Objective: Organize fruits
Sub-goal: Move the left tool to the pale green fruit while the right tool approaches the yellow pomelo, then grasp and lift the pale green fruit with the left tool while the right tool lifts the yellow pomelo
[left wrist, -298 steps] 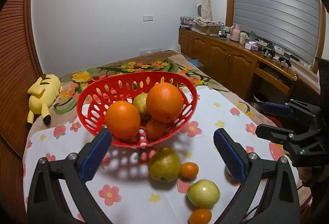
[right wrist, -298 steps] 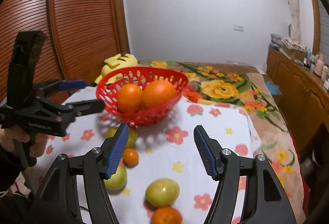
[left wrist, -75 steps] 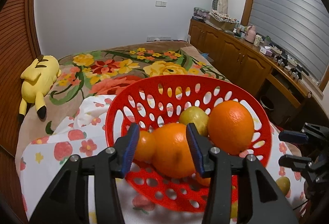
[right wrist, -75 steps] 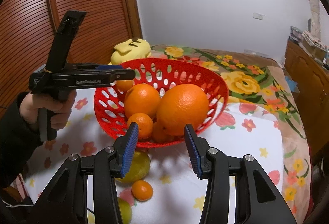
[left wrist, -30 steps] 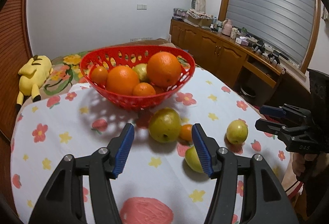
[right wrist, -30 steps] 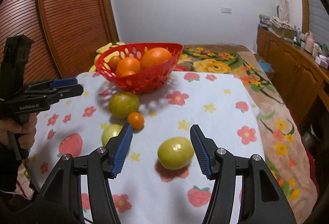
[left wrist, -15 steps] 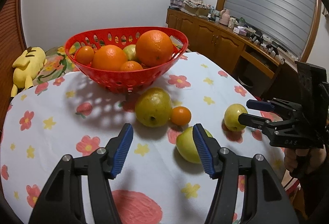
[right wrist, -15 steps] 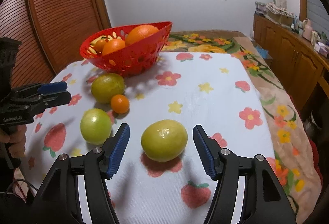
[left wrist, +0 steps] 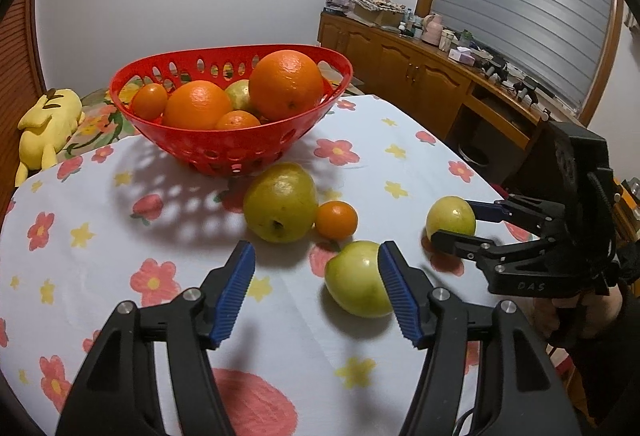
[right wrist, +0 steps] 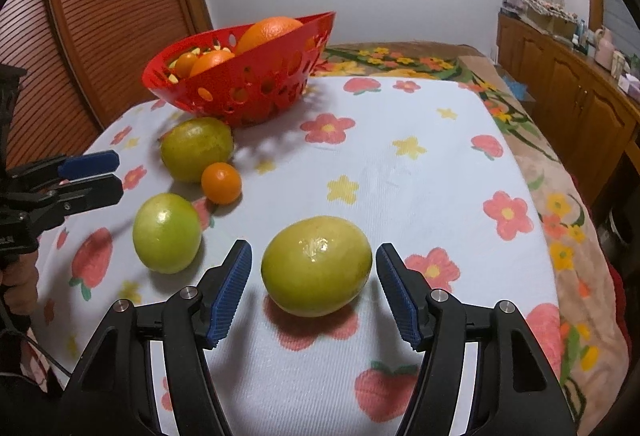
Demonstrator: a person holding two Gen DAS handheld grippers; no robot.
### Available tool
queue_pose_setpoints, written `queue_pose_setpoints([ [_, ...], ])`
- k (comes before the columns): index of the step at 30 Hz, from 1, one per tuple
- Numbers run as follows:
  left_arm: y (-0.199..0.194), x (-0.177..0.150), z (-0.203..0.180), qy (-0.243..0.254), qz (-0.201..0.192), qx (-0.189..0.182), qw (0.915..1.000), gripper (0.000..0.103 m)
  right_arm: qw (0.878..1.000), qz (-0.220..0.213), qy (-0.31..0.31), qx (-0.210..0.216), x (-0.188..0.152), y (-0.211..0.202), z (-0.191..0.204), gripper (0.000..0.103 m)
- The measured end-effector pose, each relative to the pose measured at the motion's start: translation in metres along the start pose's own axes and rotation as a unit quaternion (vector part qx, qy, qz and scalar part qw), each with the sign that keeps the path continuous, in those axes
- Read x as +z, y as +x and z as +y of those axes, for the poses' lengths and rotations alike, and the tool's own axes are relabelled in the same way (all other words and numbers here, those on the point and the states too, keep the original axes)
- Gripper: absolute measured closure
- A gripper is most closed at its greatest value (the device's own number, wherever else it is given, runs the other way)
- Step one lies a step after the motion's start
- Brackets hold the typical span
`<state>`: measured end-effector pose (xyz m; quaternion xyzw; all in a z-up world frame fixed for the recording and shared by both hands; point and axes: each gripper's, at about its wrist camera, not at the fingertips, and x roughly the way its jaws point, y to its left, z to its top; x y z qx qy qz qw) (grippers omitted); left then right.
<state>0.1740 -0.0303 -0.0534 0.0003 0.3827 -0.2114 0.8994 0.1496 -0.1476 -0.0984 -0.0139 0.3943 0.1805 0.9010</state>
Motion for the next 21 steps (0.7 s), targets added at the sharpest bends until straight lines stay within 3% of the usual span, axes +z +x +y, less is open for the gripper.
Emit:
queue_pose_setpoints([
  [5,0.004,0.000,-0.004,0.001,0.005,-0.003,1.0000,0.039,1.000,0.003,0.006,0.005,-0.001,0.003,-0.003,0.037],
  [8,0.007,0.000,-0.006,0.002,0.008,-0.005,1.0000,0.039,1.000,0.006,0.002,0.005,-0.001,0.004,-0.004,0.045],
  [21,0.016,-0.001,-0.019,0.008,0.021,-0.017,0.9996,0.039,1.000,-0.008,0.008,0.012,-0.017,-0.018,-0.007,0.045],
])
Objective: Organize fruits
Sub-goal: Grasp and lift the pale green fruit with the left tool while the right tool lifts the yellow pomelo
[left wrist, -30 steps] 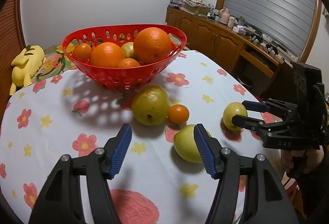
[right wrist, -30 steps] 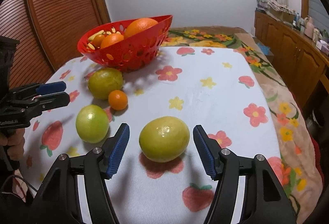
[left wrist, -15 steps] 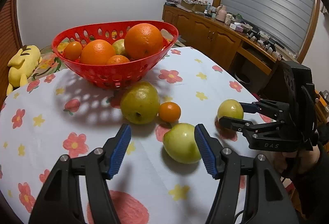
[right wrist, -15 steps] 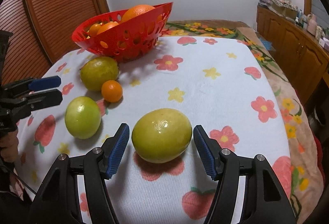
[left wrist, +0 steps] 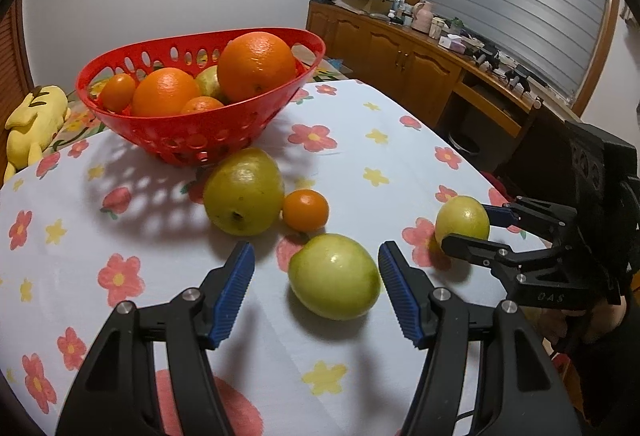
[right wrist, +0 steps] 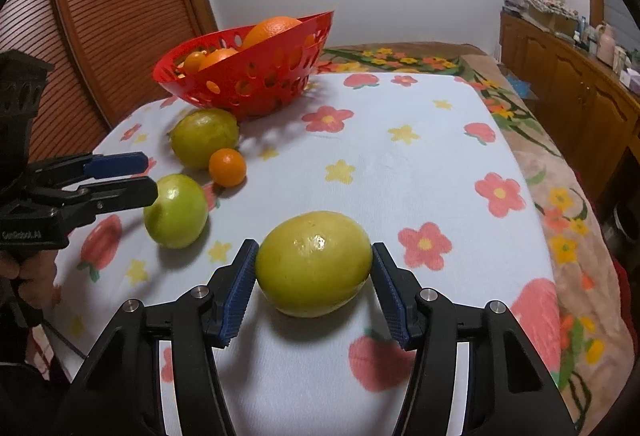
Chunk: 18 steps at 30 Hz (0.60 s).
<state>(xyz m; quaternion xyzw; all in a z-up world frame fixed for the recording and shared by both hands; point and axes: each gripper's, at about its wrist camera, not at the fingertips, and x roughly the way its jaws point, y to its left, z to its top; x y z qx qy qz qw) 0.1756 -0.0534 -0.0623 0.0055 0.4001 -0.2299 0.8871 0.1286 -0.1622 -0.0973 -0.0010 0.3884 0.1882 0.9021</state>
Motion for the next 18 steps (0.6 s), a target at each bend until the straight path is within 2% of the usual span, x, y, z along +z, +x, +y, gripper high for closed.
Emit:
queue_pose_setpoints([
  [18,0.024,-0.002,-0.004,0.003,0.035,-0.008,0.9994,0.039,1.000,-0.009,0.013,0.007,-0.010,-0.001,-0.006,0.045],
])
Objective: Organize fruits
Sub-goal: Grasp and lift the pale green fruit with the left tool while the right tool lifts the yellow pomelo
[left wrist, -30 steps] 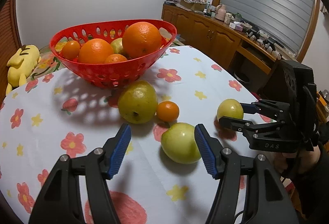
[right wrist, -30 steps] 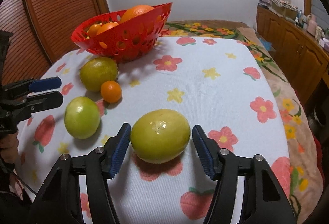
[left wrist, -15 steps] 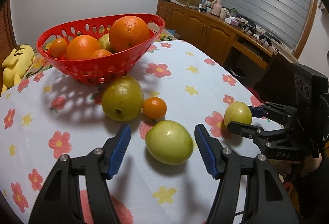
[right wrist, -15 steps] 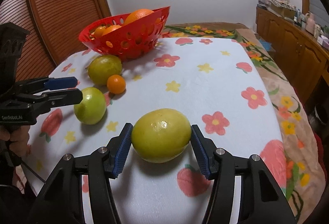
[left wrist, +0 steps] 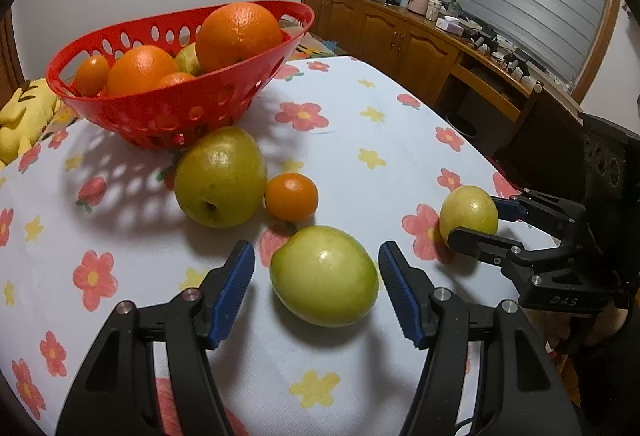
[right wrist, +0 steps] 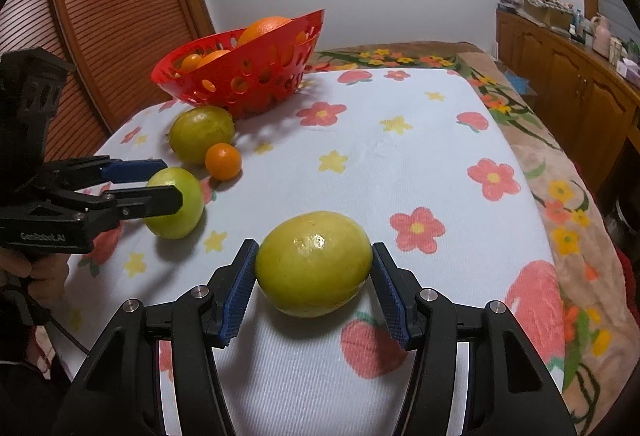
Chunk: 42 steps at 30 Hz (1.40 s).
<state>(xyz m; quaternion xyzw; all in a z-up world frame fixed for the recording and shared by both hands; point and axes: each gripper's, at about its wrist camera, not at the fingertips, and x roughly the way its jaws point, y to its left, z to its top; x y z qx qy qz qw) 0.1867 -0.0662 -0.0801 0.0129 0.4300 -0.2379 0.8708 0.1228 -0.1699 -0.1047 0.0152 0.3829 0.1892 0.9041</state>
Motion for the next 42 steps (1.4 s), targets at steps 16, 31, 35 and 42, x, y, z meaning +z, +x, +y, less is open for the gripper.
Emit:
queue_pose_setpoints([
  [16,0.013,-0.006,0.002,-0.007,0.019,-0.005,0.9998,0.038,1.000,0.000,0.001,0.000,-0.001,0.000,0.000,0.045],
  [31,-0.013,0.000,0.004,-0.007,-0.021,0.001,0.9998,0.047,1.000,-0.001,0.000,0.000,-0.001,0.000,0.000,0.045],
  [35,-0.022,0.003,0.003,-0.002,-0.034,0.005,0.9994,0.047,1.000,0.000,0.000,0.000,-0.001,0.001,0.000,0.045],
  [42,-0.035,0.010,0.000,0.005,-0.053,0.010,0.9985,0.047,1.000,0.000,-0.001,-0.002,0.000,0.000,0.001,0.045],
])
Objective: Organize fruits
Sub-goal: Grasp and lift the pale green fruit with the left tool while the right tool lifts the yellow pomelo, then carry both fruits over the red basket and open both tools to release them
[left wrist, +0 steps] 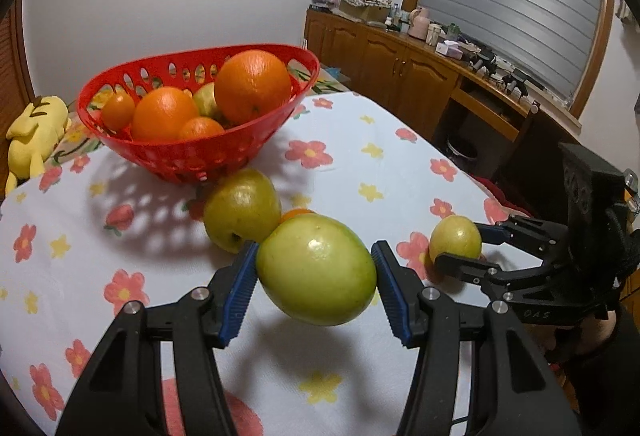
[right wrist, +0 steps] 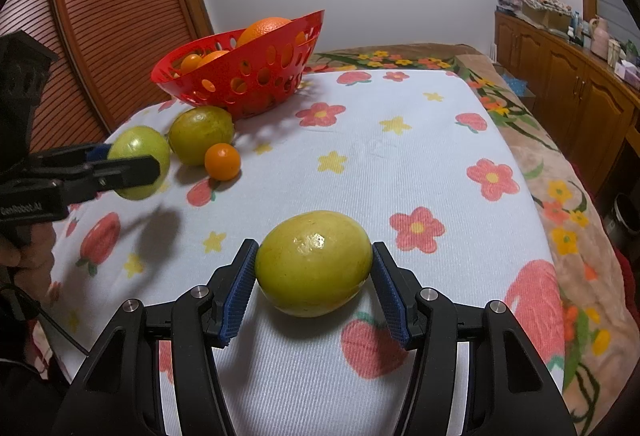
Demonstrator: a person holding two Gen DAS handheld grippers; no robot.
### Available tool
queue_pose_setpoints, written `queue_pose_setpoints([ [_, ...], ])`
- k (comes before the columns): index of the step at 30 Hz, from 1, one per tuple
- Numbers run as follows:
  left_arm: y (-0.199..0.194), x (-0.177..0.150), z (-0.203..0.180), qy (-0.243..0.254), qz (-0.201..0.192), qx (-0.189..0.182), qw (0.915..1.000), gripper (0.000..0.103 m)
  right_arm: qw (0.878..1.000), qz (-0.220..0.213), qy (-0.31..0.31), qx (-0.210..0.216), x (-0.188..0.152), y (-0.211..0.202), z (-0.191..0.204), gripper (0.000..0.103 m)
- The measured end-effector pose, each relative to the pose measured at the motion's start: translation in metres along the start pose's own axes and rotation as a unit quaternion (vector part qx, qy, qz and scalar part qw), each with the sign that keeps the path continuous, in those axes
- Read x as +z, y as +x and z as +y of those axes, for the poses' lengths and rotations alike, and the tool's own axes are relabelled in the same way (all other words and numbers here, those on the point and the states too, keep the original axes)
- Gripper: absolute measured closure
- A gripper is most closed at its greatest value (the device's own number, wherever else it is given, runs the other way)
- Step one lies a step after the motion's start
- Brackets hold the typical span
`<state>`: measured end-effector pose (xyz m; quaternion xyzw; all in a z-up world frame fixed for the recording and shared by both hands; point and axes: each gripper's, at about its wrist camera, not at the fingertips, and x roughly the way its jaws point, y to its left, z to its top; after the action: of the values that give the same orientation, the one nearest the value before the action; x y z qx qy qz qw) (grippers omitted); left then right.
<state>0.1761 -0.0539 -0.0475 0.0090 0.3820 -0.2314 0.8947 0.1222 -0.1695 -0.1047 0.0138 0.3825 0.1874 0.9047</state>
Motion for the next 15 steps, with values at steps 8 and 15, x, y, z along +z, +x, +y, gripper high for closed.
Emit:
queue_pose_setpoints([
  [8,-0.023,0.008,0.006,-0.004,-0.038,0.016,0.9991,0.047,1.000,0.000,-0.005,0.003,0.007,-0.002,0.003,0.045],
  [15,-0.042,0.017,0.019,-0.012,-0.061,0.025,0.9977,0.047,0.999,-0.022,-0.032,0.005,0.028,-0.016,0.021,0.045],
])
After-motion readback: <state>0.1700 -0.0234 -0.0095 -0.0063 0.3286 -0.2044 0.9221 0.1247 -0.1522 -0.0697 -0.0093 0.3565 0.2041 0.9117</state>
